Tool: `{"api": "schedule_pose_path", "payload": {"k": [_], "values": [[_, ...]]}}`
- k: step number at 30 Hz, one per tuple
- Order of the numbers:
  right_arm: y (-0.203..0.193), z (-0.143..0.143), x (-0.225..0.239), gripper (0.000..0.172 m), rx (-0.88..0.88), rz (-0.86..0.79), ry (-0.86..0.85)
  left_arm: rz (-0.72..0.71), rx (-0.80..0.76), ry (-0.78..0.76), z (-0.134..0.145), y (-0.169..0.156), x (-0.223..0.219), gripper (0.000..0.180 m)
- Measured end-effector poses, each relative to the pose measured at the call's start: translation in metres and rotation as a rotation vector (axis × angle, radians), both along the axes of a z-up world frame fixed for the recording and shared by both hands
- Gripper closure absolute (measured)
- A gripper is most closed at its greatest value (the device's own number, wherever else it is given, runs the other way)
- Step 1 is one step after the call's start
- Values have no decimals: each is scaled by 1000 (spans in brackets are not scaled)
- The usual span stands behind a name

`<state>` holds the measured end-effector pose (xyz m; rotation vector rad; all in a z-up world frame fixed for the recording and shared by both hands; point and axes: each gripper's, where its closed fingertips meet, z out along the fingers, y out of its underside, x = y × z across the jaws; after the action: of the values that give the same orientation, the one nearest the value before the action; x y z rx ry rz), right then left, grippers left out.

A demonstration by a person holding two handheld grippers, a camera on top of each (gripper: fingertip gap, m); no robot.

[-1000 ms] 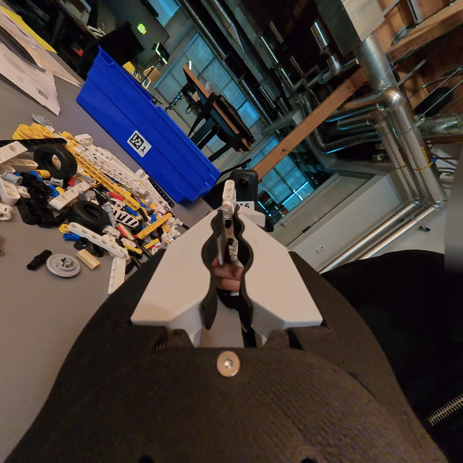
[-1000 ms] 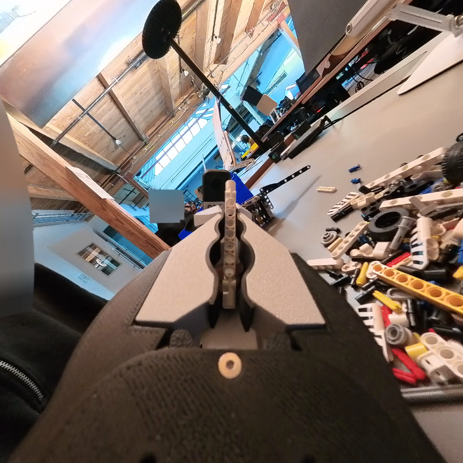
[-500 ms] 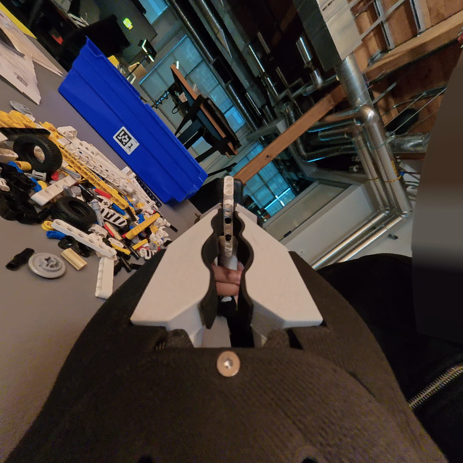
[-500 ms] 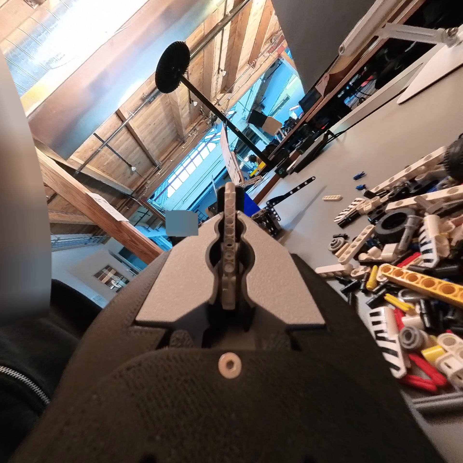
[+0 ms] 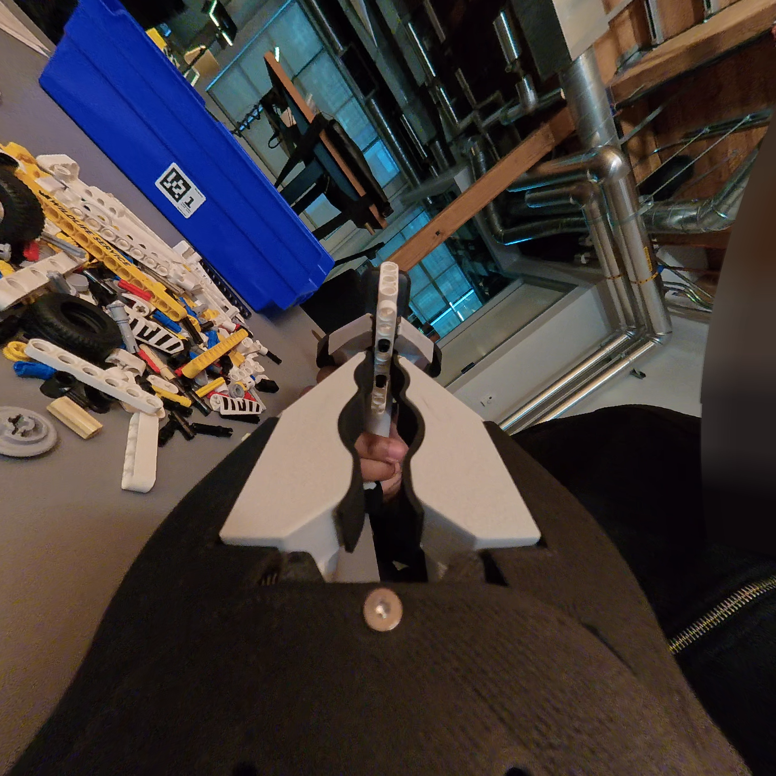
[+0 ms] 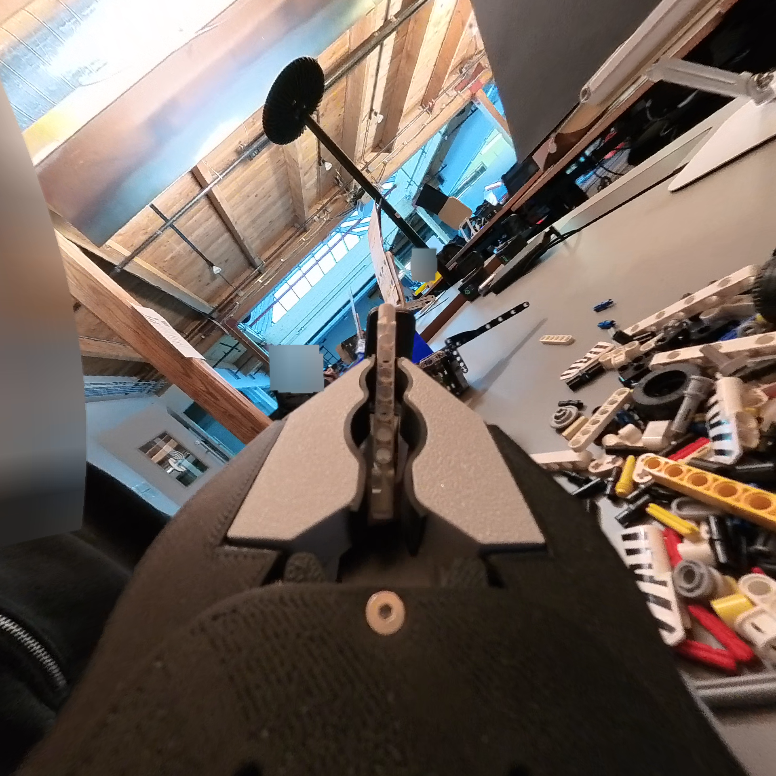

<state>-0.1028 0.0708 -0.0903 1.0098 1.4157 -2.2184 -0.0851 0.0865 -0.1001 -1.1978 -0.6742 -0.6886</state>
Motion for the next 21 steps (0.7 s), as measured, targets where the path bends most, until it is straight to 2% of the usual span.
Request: {"api": "schedule_pose_path", "payload": {"k": [8, 14, 15, 16, 17, 18, 19, 21], "values": [[3, 3, 0, 168, -102, 62, -65, -17, 3, -1, 2, 1, 1, 175], [2, -1, 0, 168, -71, 60, -73, 13, -69, 62, -3, -2, 2, 175], [5, 0, -1, 168, -94, 64, -82, -1, -48, 37, -2, -2, 2, 175], [21, 9, -8, 167, -207, 34, -116, -5, -22, 13, -1, -6, 1, 180], [53, 16, -22, 168, -345, -3, -169, 50, 22, -15, 2, -20, -8, 180], [76, 13, -32, 169, -341, -69, -167, 92, 63, -39, 5, -36, -17, 180], [76, 4, -35, 168, -208, -128, -118, 106, 59, -33, 5, -42, -19, 180], [42, 15, -14, 167, -158, -42, -63, 88, -36, 39, 0, -27, -12, 180]]}}
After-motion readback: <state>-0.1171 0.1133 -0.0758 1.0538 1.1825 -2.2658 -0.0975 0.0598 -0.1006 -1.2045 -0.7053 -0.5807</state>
